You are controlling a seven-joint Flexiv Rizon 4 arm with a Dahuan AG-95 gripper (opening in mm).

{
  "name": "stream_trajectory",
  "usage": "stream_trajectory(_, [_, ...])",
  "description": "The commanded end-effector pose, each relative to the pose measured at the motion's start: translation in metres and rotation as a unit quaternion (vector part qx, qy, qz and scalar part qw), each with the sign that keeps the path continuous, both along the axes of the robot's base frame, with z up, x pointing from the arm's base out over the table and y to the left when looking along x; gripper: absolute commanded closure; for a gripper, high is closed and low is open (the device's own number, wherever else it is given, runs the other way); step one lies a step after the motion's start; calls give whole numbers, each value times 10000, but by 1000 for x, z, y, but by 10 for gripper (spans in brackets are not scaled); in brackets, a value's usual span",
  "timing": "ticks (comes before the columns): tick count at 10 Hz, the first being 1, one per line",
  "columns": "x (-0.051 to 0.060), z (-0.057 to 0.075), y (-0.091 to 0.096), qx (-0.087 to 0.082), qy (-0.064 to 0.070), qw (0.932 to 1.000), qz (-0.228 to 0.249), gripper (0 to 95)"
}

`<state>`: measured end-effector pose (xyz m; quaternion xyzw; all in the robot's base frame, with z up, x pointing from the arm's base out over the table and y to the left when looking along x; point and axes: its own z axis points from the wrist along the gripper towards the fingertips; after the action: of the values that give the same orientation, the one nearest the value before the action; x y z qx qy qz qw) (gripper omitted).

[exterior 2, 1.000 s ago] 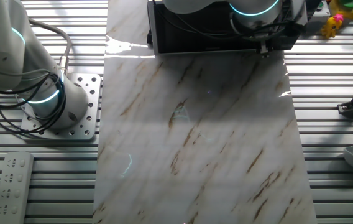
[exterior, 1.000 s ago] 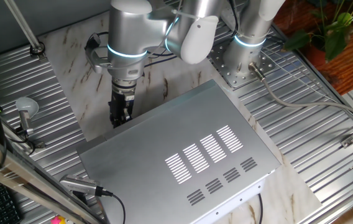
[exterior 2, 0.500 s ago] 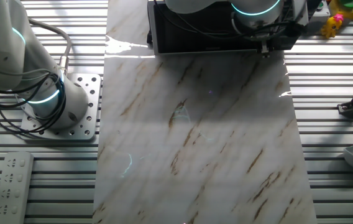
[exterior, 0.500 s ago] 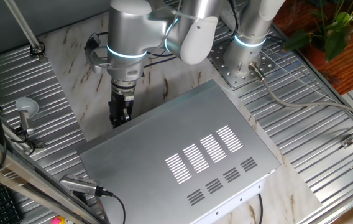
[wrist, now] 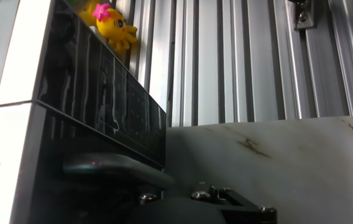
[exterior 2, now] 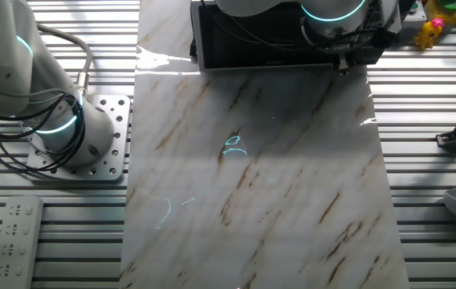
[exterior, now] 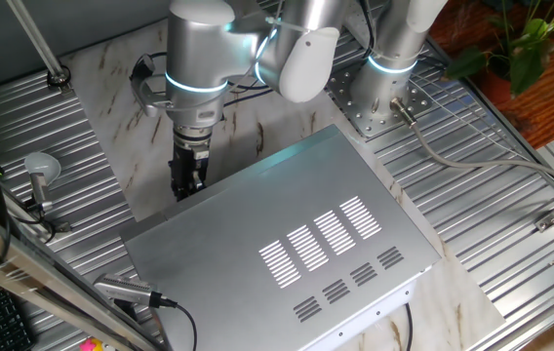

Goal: Open the microwave door

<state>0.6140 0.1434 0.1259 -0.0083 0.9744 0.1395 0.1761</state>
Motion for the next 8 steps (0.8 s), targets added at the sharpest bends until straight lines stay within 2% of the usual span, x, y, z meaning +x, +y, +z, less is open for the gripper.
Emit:
stream_trajectory(1, [2,1,0,-26,15,10000,10,570])
stream_trajectory(3, [1,1,0,-36,22,10000,40,570])
stream_trajectory(8, [-1,0,-1,-139,155,9997,135,570])
